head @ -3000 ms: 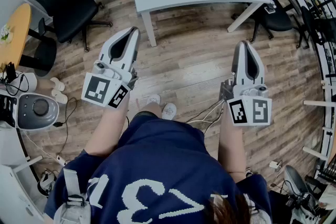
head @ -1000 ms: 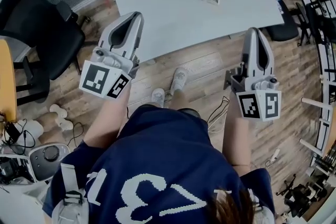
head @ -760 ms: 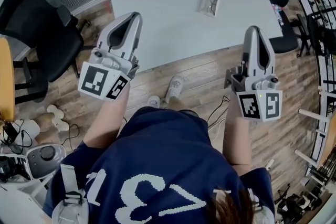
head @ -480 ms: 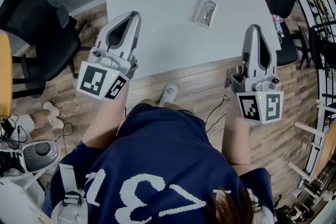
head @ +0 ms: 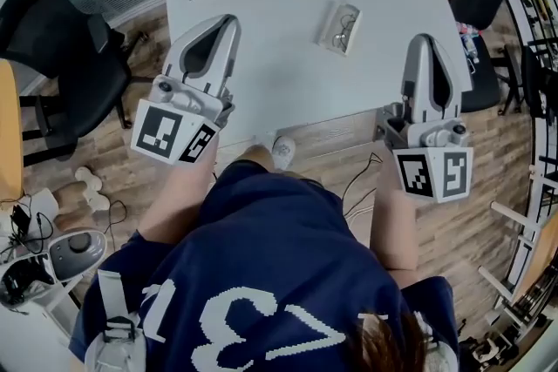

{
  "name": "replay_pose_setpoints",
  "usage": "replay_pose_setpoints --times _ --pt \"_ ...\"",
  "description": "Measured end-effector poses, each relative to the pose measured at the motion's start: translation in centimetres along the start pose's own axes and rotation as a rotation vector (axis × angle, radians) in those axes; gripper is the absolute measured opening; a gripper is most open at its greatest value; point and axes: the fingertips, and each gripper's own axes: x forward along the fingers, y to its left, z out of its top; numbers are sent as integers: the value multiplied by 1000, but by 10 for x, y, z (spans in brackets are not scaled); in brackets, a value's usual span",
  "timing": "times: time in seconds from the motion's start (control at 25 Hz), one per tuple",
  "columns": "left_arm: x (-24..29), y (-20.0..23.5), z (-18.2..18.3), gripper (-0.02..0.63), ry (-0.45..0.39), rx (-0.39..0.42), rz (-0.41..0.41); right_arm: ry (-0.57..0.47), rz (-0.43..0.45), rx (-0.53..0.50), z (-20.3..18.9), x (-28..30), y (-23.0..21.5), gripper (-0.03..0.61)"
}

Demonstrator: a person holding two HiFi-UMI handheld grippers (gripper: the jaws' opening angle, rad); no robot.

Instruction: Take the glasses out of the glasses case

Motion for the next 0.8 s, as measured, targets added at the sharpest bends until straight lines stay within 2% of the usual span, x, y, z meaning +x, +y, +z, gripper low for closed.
replay_pose_setpoints --times 0.48,0.8 --pt "73 22 -13 15 2 -8 -102 30 -40 -42 -12 60 -33 28" --pt "99 32 -41 15 53 -45 -45 107 -8 -11 -43 81 -64 28"
